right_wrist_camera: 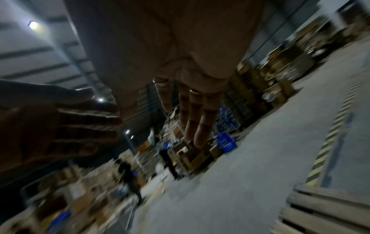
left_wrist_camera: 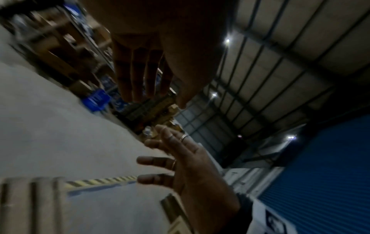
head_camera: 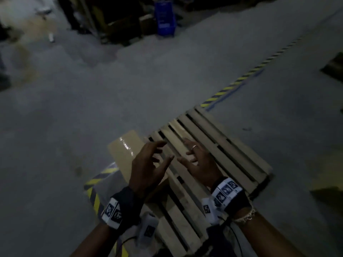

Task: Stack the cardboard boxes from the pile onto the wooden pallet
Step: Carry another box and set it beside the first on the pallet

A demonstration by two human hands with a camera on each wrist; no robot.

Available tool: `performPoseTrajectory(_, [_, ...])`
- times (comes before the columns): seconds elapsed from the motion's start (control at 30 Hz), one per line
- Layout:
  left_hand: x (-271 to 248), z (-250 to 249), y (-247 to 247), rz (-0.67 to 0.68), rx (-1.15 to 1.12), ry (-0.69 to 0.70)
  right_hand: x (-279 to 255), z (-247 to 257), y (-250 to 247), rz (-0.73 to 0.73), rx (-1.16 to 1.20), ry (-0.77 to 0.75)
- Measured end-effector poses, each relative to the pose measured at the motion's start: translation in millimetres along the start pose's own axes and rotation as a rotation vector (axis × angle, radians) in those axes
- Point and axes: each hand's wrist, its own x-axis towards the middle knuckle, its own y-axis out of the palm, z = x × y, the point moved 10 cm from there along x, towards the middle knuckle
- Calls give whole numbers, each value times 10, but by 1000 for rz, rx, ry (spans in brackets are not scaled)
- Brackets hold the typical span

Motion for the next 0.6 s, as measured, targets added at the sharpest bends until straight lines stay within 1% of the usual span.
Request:
performPoseTrajectory(0.1, [250,-695,391,108,-127,64,-353,-18,-800,-173,64,57])
performPoseTrajectory(0.2, [419,-1440,995,262,-208,152,-761,-84,-1624,-314,111,130])
performPoseTrajectory(0.27, [519,-1915,1436,340,-271,197,-1054,-128,-2217,-395,137,156])
performPoseTrajectory(0.33, [584,-2411,1935,403,-303,263,-1384,-222,-2855,-466,132,198])
performPoseTrajectory(0.4, [590,-2939,2464,445,-274,373,-1754,-344,-3496,-557,118,236])
performPoseTrajectory(0.47, [565,-3437,3044,487,-262,453,-2110,-483,-4106,-647,78,252])
performPoseTrajectory(0.6, [432,-4319,4172,562,-254,523,-2811,-907,-5112,-777,-22,356])
